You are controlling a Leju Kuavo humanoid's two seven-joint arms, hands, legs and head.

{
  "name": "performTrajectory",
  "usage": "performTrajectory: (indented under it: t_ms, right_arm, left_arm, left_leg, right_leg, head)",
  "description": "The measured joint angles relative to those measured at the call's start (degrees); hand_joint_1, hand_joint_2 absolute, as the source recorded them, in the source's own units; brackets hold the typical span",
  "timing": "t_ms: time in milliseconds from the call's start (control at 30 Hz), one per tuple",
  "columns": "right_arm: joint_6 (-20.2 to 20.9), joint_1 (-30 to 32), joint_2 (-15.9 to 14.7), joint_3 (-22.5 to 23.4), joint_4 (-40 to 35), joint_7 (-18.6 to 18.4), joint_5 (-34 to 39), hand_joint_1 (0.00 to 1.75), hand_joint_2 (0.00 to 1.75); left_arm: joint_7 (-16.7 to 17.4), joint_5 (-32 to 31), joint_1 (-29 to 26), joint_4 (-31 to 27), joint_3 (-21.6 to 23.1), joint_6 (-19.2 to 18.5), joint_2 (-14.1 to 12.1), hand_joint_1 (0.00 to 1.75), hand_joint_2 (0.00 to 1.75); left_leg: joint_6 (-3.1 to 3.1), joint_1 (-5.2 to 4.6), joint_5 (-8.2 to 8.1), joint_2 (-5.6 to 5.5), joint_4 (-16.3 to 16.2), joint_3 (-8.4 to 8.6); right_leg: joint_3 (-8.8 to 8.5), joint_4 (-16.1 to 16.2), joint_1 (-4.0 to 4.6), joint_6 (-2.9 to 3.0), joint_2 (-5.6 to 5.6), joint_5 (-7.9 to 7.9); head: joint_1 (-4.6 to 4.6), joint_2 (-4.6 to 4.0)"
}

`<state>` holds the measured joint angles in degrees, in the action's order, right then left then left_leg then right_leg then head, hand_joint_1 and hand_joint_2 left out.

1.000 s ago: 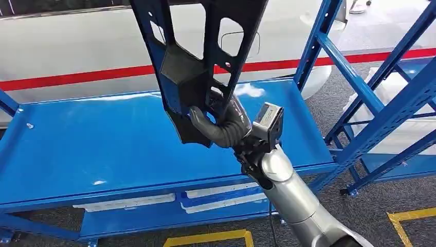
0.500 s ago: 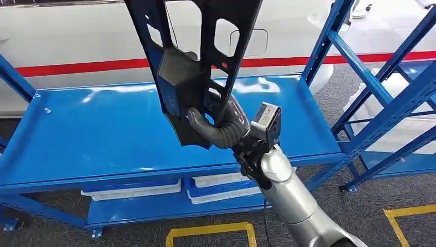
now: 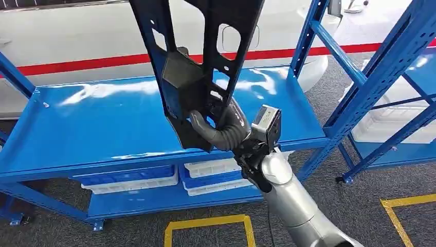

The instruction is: Take the parts from the cabinet and place them on the table.

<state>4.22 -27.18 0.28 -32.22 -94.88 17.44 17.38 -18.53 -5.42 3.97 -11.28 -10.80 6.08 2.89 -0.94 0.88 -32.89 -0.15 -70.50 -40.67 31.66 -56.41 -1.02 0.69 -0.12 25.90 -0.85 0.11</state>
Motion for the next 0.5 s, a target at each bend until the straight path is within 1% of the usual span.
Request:
performTrajectory:
  t_ms: [33, 67, 100, 133, 167, 200, 233, 300, 333, 367, 400, 433, 467, 500]
  right_arm:
    - [0.00, 0.45, 0.00, 0.09, -0.02, 0.00, -0.13, 1.75, 1.75]
    - [0.00, 0.81, -0.02, 0.15, -0.02, -0.04, -0.33, 1.75, 1.75]
    - [0.00, 1.11, -0.07, 0.22, -0.11, -0.11, -0.59, 1.75, 1.75]
    - [-0.04, 1.38, -0.11, 0.28, -0.33, -0.22, -0.74, 1.75, 1.75]
    - [-0.11, 1.54, -0.11, 0.37, -0.61, -0.26, -0.83, 1.75, 1.75]
    - [-0.20, 1.67, -0.09, 0.44, -1.03, -0.28, -1.03, 1.75, 1.75]
    - [-0.26, 1.73, -0.13, 0.55, -1.33, -0.35, -1.18, 1.75, 1.75]
    - [-0.48, 2.01, -0.13, 0.68, -1.92, -0.44, -1.64, 1.75, 1.75]
    - [-0.48, 2.24, -0.20, 0.72, -2.23, -0.61, -1.84, 1.75, 1.75]
    - [-0.59, 2.54, -0.28, 0.83, -2.51, -0.63, -1.84, 1.75, 1.75]
    - [-0.66, 2.73, -0.39, 0.94, -2.82, -0.63, -1.92, 1.75, 1.75]
    - [-0.74, 2.80, -0.48, 0.98, -3.08, -0.72, -2.01, 1.75, 1.75]
    - [-0.81, 3.05, -0.66, 1.07, -3.28, -0.74, -2.12, 1.75, 1.75]
    - [-0.90, 3.39, -0.74, 1.18, -3.48, -0.81, -2.25, 1.75, 1.75]
  left_arm:
    - [0.02, -0.07, -0.01, 0.00, 0.00, 0.00, 0.00, 0.00, 1.75]
    - [0.02, -0.07, -0.02, 0.00, 0.00, 0.00, -0.02, 0.00, 1.75]
    - [0.02, -0.15, 0.00, -0.02, 0.00, 0.00, -0.07, 0.00, 1.75]
    - [0.02, -0.28, 0.02, -0.09, 0.00, 0.00, -0.11, 0.00, 1.75]
    - [0.02, -0.33, 0.06, -0.18, 0.02, -0.02, -0.15, 0.00, 1.75]
    - [0.02, -0.39, 0.23, -0.37, 0.04, -0.04, -0.17, 0.00, 1.75]
    - [0.00, -0.48, 0.21, -0.46, 0.06, -0.09, -0.18, 0.00, 1.75]
    - [0.00, -0.57, 0.25, -0.48, 0.11, -0.09, -0.33, 0.00, 1.75]
    - [0.02, -0.59, 0.24, -0.52, 0.18, -0.09, -0.39, 0.00, 1.75]
    - [0.04, -0.66, 0.25, -0.52, 0.26, -0.11, -0.31, 0.00, 1.75]
    - [0.07, -0.74, 0.35, -0.55, 0.31, -0.11, -0.24, 0.00, 1.75]
    - [0.09, -0.92, 0.37, -0.61, 0.35, -0.15, -0.37, 0.00, 1.75]
    - [0.11, -1.05, 0.35, -0.61, 0.35, -0.20, -0.39, 0.00, 1.75]
    - [0.11, -1.11, 0.35, -0.61, 0.39, -0.22, -0.39, 0.00, 1.75]
  left_leg:
    - [-0.32, 0.15, -0.79, 0.01, -3.01, -0.60]
    - [-0.44, 0.32, -0.13, 0.02, -2.88, 0.17]
    - [-0.51, 0.51, 1.55, 0.04, -0.26, 2.27]
    - [-0.61, 0.69, 3.44, 0.05, 4.37, 5.52]
    - [-0.59, 0.85, 4.85, 0.04, 9.62, 9.17]
    - [-0.31, 0.80, 3.02, -0.11, 13.06, 11.06]
    - [0.39, 0.24, 4.44, -0.46, 12.14, 10.61]
    - [1.20, -0.10, 4.35, -0.39, 12.38, 10.15]
    - [1.70, -0.19, 4.68, -0.37, 12.54, 9.89]
    - [2.64, 0.40, 5.72, -0.01, 13.53, 9.80]
    - [3.11, 0.16, 6.34, 0.17, 13.74, 9.38]
    - [3.61, 0.14, 6.85, 0.29, 13.72, 8.74]
    - [3.60, 0.05, 7.33, 0.31, 13.72, 8.09]
    - [3.71, -0.01, 7.82, 0.37, 13.68, 7.42]
  right_leg:
    - [0.68, -0.10, 0.02, -0.16, -0.01, -0.41]
    - [1.22, -0.23, 0.01, -0.28, 0.01, -0.75]
    - [1.78, -0.47, -0.05, -0.56, 0.01, -0.94]
    - [2.28, -0.82, -0.13, -0.71, 0.06, -1.17]
    - [2.71, -1.24, -0.19, -0.80, 0.07, -1.29]
    - [3.06, -1.49, -0.13, -1.10, 0.06, -1.48]
    - [3.22, -1.48, 0.04, -1.58, 0.04, -1.79]
    - [3.35, -1.39, 0.03, -2.39, 0.07, -2.35]
    - [3.36, -1.02, -0.05, -2.98, 0.08, -2.77]
    - [3.83, -1.27, 0.52, -3.47, 0.12, -2.87]
    - [4.90, -2.67, 0.22, -3.03, 0.14, -1.11]
    - [6.05, -5.66, 0.24, -2.32, 0.13, 1.55]
    - [7.54, -10.18, 0.24, -1.85, 0.13, 4.35]
    - [9.01, -14.65, 0.22, -1.71, 0.12, 6.55]
  head:
    - [-0.02, 0.00]
    - [-0.02, 0.00]
    - [0.00, 0.00]
    - [-0.02, 0.00]
    - [0.00, 0.00]
    - [0.02, 0.00]
    - [-0.07, 0.00]
    - [-0.11, 0.00]
    - [-0.18, 0.00]
    - [-0.18, 0.00]
    - [-0.18, 0.00]
    - [-0.31, 0.00]
    - [-0.26, 0.00]
    - [-0.26, 0.00]
